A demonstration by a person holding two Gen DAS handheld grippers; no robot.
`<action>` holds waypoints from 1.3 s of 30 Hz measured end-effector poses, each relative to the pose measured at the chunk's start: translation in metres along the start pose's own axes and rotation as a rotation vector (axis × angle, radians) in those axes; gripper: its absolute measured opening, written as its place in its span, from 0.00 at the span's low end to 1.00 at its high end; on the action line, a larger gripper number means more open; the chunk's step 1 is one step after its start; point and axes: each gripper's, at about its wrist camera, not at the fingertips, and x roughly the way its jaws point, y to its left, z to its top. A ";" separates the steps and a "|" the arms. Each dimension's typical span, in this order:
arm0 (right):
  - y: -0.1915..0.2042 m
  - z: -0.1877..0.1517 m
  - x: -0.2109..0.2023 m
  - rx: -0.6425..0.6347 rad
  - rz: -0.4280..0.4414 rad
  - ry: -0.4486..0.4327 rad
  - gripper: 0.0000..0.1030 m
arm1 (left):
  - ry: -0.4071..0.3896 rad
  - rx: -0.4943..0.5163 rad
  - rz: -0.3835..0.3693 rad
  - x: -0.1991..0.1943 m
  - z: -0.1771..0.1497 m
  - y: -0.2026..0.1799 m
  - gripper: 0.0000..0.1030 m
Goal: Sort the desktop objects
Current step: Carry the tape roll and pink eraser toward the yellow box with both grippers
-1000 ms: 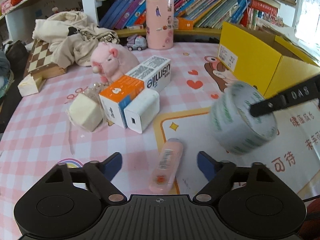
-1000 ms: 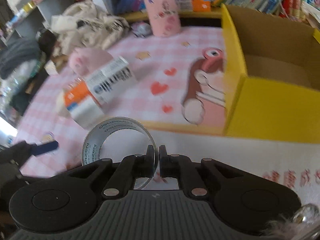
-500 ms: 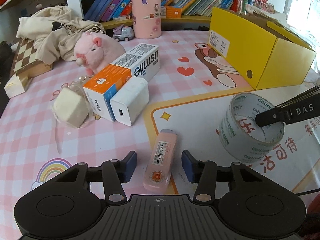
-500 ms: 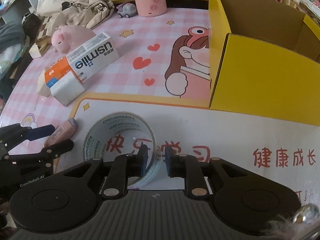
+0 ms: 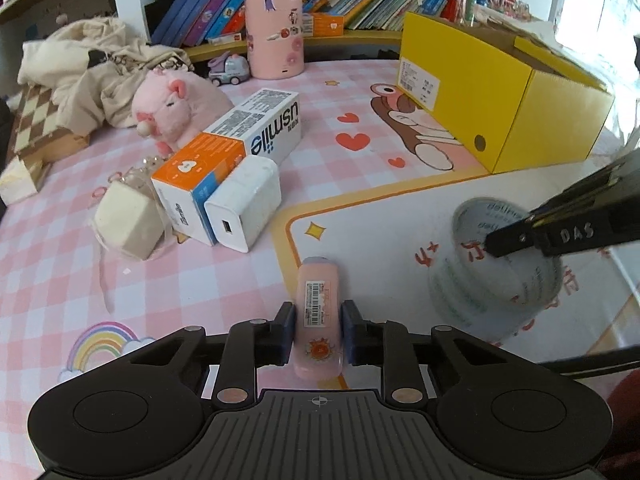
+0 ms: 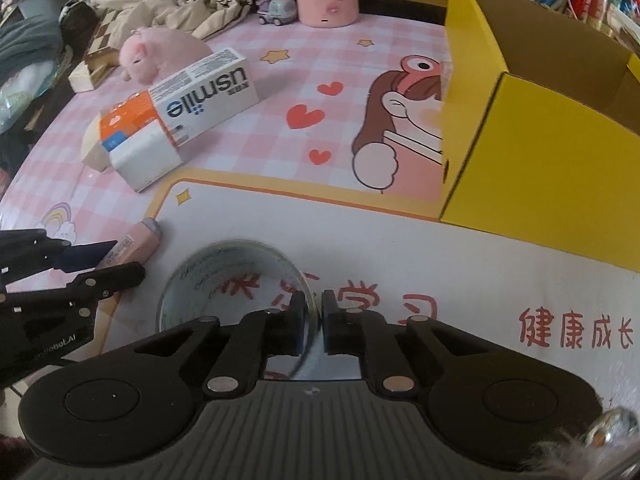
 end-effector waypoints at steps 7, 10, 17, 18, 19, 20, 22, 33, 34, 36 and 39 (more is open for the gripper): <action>0.007 -0.001 -0.008 -0.010 0.007 -0.028 0.07 | -0.043 -0.017 -0.011 -0.013 0.001 0.003 0.22; 0.011 -0.002 -0.014 -0.013 0.009 -0.046 0.07 | -0.056 -0.033 -0.019 -0.020 0.001 0.006 0.22; 0.016 -0.011 -0.028 0.005 0.007 -0.083 0.07 | -0.097 -0.015 -0.042 -0.036 0.000 0.003 0.22; 0.017 -0.013 -0.030 0.009 0.008 -0.089 0.07 | -0.102 -0.009 -0.046 -0.038 0.000 0.002 0.22; 0.018 -0.014 -0.032 0.010 0.010 -0.095 0.07 | -0.106 -0.003 -0.050 -0.040 0.000 0.001 0.22; 0.020 -0.017 -0.035 0.006 0.011 -0.103 0.07 | -0.109 0.002 -0.053 -0.042 -0.001 0.000 0.22; 0.024 -0.021 -0.040 -0.004 0.009 -0.117 0.07 | -0.115 0.008 -0.060 -0.045 -0.003 -0.002 0.22; 0.028 -0.047 -0.059 0.023 -0.022 -0.141 0.07 | -0.135 0.030 -0.095 -0.059 -0.010 -0.009 0.22; 0.028 -0.048 -0.060 0.027 -0.024 -0.140 0.07 | -0.135 0.031 -0.099 -0.060 -0.011 -0.010 0.22; 0.026 -0.051 -0.063 0.036 -0.027 -0.139 0.07 | -0.134 0.035 -0.106 -0.060 -0.011 -0.013 0.22; 0.023 -0.055 -0.065 0.042 -0.033 -0.135 0.07 | -0.130 0.038 -0.116 -0.059 -0.011 -0.017 0.22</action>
